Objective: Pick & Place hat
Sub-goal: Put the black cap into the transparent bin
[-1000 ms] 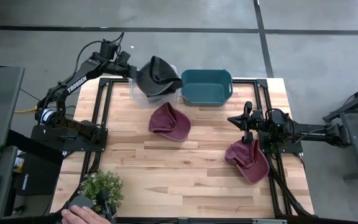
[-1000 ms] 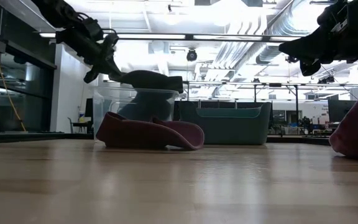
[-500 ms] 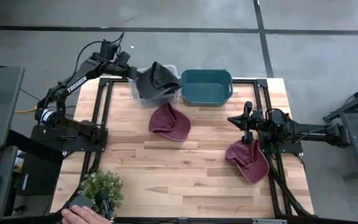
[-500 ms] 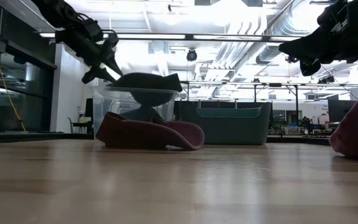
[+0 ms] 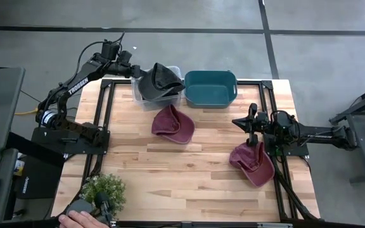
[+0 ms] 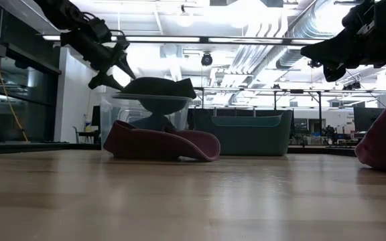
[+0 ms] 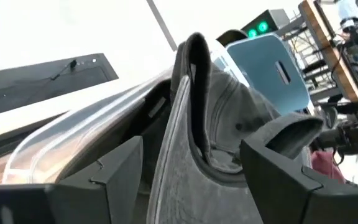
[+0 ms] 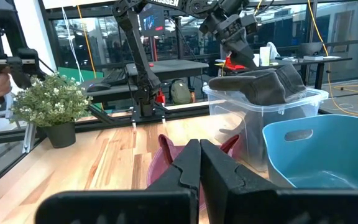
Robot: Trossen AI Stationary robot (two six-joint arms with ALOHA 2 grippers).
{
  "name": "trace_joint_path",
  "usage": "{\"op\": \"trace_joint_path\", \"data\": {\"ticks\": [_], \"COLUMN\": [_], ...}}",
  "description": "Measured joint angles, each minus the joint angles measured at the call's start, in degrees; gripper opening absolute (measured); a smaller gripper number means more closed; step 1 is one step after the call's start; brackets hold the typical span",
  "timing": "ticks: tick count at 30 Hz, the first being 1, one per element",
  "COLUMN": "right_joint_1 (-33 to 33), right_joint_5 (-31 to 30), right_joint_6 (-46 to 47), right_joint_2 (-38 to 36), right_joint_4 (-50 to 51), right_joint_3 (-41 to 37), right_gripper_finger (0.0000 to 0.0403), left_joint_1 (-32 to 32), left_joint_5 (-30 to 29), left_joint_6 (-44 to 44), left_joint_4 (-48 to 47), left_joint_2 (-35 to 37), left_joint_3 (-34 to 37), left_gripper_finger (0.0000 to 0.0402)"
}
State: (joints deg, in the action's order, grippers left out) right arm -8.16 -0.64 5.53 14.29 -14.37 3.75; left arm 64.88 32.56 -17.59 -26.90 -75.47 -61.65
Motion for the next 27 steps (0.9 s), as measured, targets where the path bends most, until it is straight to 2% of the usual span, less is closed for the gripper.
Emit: {"op": "trace_joint_path", "data": {"ticks": [6, 10, 12, 14, 17, 21, 24, 27], "right_joint_1": [0.02, 0.0, 0.02, 0.0, 0.02, 0.02, 0.0, 0.01], "right_joint_5": [0.0, 0.0, 0.02, 0.0, 0.0, 0.0, 0.0, 0.0], "right_joint_6": [-0.01, 0.0, 0.0, -0.01, 0.0, -0.01, 0.01, 0.01], "right_joint_2": [0.01, 0.0, -0.01, 0.01, 0.01, 0.01, -0.01, 0.0], "right_joint_4": [0.0, -0.01, -0.01, 0.0, -0.02, -0.02, -0.02, -0.02], "right_joint_3": [0.0, 0.0, -0.01, -0.02, -0.01, -0.02, 0.0, -0.01], "right_gripper_finger": [0.0001, 0.0001, 0.0001, 0.0001, 0.0001, 0.0001, 0.0001, 0.0001], "left_joint_1": [-0.01, -0.36, -1.91, -4.64, -9.5, -17.87, -25.73, -34.06], "left_joint_5": [0.62, 5.66, 6.72, 5.41, -0.18, -11.16, -21.71, -34.92], "left_joint_6": [-4.48, -8.73, -9.07, -8.5, -8.18, -8.04, -7.02, -5.47], "left_joint_4": [1.07, 1.17, 1.29, 1.47, 1.35, 0.57, -1.51, -4.12], "left_joint_2": [2.27, 4.21, 5.48, 6.71, 8.67, 10.54, 10.77, 10.69], "left_joint_3": [-0.71, -1.61, -1.83, -1.86, -1.86, -1.86, -1.86, -1.86], "left_gripper_finger": [0.0253, 0.0253, 0.0253, 0.0253, 0.0253, 0.0253, 0.0253, 0.0253]}}
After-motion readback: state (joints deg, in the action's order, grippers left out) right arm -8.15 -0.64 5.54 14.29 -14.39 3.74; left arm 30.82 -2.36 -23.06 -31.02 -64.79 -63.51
